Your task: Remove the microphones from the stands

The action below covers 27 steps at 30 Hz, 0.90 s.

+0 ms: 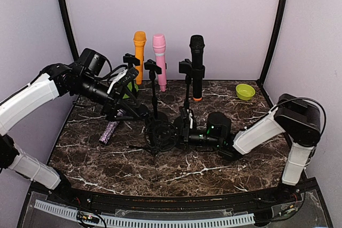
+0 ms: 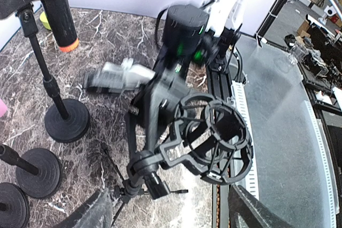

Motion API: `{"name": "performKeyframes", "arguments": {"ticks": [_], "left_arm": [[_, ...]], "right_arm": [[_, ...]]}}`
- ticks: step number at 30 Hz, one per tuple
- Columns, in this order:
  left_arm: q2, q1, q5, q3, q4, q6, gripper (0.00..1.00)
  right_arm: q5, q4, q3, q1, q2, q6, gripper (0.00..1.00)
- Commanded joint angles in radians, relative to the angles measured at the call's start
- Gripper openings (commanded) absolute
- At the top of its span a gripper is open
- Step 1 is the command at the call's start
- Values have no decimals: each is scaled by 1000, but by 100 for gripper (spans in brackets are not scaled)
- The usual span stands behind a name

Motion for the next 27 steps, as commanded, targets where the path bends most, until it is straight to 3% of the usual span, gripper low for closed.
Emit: {"name": "performKeyframes", "arguments": {"ticks": [1,12,19,22,27], "left_arm": [[-2,10,39,22,-12,-41,77],[35,10,-35,20,102,-95,76],[37,9,-79,-8,134,-103,76],[35,9,-112,-37,151,-96,76],[33,9,-131,-59,164,-94,76]], "right_arm": [[-54,101,64,-3,121,118,52],[-82,172,84,-4,181,182,40],[-82,231,91,-4,210,210,17],[-73,203,91,-3,199,172,10],[-25,37,75,3,127,11,8]]}}
